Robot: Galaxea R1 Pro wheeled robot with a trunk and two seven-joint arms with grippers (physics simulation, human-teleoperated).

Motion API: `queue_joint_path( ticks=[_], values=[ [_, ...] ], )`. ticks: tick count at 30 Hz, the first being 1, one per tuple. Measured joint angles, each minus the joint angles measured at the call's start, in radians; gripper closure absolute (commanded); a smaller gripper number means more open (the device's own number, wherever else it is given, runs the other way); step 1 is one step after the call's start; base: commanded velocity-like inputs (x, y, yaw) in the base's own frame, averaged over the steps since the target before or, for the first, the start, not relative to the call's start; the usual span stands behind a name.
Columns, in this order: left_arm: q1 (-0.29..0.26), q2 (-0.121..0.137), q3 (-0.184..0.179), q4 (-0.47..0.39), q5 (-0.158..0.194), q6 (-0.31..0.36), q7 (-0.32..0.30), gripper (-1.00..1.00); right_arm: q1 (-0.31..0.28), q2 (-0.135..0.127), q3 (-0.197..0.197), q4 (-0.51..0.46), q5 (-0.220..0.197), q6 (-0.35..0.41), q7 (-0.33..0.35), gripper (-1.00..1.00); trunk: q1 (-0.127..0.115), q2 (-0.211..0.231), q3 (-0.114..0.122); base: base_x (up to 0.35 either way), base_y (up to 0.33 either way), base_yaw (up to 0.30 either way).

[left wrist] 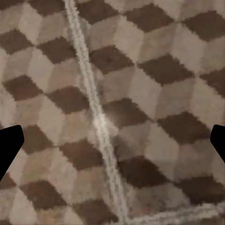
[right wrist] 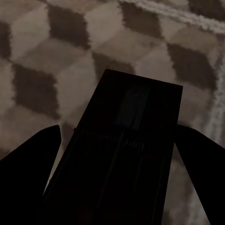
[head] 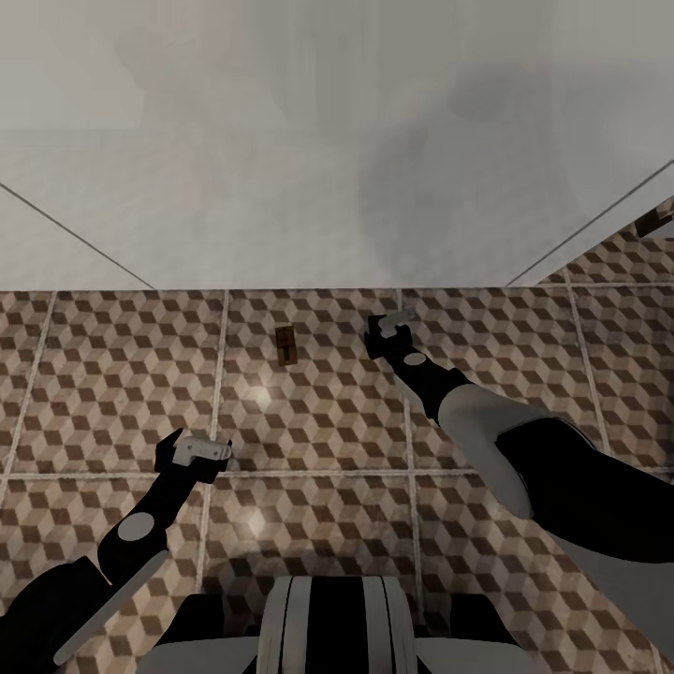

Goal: Take the four mousetraps from the cabinet in the bathroom and place them on the bathroom floor. Make sure all four end up on the same floor surface, and ensure that at least two of them are either under or directly next to the same bathroom sink.

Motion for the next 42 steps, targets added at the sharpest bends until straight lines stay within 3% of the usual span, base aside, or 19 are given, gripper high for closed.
queue_joint_path(
  ticks=[3,4,16,27,42],
  values=[
    [0.0,0.0,0.0,0.0,0.0,0.0,0.0,-1.0,0.0,0.0,0.0,0.0,0.0,0.0,0.0,1.0,0.0,0.0,0.0,0.0,0.0,0.0],
    [0.0,0.0,0.0,0.0,0.0,0.0,0.0,-1.0,0.0,0.0,0.0,0.0,0.0,0.0,0.0,-1.0,0.0,0.0,0.0,0.0,0.0,0.0],
    [0.0,0.0,0.0,0.007,0.003,0.0,0.0,-1.0,0.0,0.0,0.0,0.0,0.0,0.0,0.0,-1.0,0.0,0.0,0.0,0.0,0.0,0.0],
    [0.0,0.0,0.0,0.009,0.029,0.0,0.0,-1.0,0.0,0.0,0.0,0.0,0.0,0.0,0.0,-1.0,0.0,0.0,0.0,-0.014,0.0,0.0],
    [0.0,0.0,0.0,0.019,0.034,0.0,0.0,-1.0,0.0,0.0,0.0,0.0,0.0,0.0,0.0,-1.0,0.001,0.0,0.0,-0.289,0.0,0.0]
  ],
)
